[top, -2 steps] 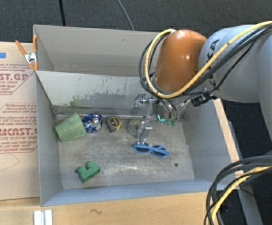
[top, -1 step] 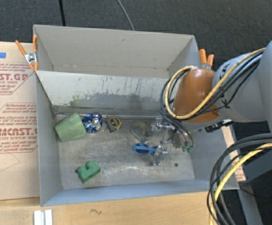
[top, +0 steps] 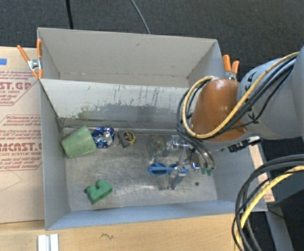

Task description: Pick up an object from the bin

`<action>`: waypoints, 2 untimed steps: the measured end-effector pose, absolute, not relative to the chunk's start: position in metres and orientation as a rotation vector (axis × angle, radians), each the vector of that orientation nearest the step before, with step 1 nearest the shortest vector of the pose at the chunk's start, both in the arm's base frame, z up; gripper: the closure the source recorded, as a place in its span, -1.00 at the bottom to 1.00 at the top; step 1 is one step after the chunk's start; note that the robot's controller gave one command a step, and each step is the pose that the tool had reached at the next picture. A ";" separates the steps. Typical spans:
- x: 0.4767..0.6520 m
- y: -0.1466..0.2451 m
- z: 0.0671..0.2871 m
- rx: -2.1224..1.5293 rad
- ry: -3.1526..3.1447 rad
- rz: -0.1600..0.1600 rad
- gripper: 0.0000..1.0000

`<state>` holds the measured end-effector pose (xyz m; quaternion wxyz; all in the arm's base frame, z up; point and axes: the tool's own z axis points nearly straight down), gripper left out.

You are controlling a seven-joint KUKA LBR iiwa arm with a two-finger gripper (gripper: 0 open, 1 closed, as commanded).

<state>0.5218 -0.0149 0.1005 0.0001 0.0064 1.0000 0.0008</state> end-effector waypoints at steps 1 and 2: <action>0.509 -0.015 0.099 0.286 3.130 0.002 -1.00; 0.507 -0.012 0.072 0.421 3.107 0.002 -1.00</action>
Offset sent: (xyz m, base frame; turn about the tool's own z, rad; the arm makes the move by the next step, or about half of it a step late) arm -0.0119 -0.0009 -0.0005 0.1700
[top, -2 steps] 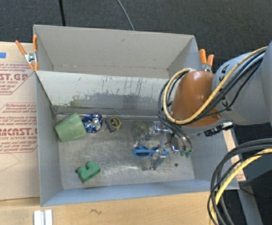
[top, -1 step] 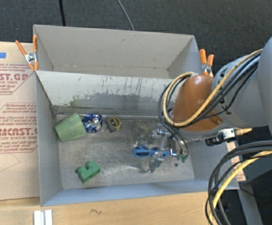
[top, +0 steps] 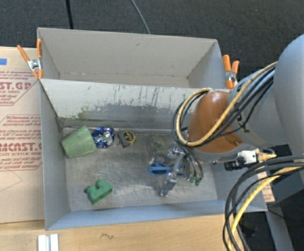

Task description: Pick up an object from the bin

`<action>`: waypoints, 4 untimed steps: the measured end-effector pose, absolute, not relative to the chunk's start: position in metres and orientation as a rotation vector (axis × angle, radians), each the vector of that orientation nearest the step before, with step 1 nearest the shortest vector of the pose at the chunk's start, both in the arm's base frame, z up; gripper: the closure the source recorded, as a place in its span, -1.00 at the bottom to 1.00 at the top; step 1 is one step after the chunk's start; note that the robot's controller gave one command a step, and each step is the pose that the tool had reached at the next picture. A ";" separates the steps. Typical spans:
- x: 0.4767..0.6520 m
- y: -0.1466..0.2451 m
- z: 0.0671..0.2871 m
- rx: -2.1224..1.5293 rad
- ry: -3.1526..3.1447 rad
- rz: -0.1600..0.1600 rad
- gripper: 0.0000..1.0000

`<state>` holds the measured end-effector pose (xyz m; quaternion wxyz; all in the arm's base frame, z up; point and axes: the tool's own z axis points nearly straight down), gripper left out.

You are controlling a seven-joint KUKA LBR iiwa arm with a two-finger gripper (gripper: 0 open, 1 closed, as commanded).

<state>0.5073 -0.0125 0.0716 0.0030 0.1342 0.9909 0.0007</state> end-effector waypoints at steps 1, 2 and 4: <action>0.508 -0.012 0.072 0.421 3.111 0.002 -1.00; 0.508 -0.012 0.074 0.420 3.114 0.002 1.00; 0.509 -0.011 0.141 0.418 3.109 0.002 1.00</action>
Offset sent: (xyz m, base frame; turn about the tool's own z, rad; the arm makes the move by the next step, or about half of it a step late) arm 0.0000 0.0000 0.0000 0.0000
